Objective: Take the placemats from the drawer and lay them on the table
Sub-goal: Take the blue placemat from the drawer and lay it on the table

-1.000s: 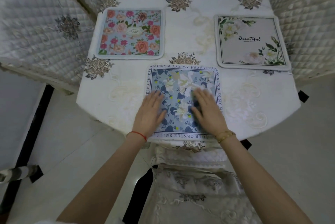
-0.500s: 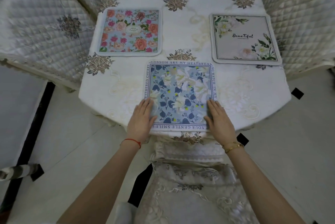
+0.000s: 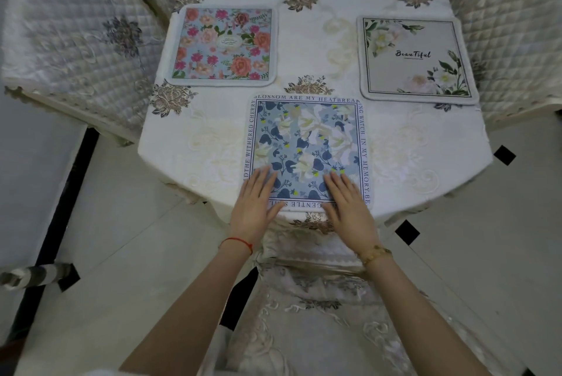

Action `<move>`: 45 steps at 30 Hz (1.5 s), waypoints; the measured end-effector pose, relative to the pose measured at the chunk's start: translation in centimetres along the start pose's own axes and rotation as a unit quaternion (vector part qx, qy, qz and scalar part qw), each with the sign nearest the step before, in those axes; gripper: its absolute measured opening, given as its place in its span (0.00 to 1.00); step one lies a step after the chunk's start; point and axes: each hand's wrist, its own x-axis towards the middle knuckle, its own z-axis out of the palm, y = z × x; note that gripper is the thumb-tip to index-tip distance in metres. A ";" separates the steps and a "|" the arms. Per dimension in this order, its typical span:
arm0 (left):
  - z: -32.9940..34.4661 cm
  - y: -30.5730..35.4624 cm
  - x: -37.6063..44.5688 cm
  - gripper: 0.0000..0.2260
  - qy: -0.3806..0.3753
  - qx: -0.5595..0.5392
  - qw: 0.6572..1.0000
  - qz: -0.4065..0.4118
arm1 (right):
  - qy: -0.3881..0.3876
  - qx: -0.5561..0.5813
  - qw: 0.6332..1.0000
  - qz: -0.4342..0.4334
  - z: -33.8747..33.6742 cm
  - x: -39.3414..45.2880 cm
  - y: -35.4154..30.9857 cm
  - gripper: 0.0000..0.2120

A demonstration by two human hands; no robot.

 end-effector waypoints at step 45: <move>-4.0 -2.7 20.2 0.28 0.055 0.013 0.997 0.047 | 0.004 -0.026 0.999 -0.035 -4.3 21.6 1.2 0.29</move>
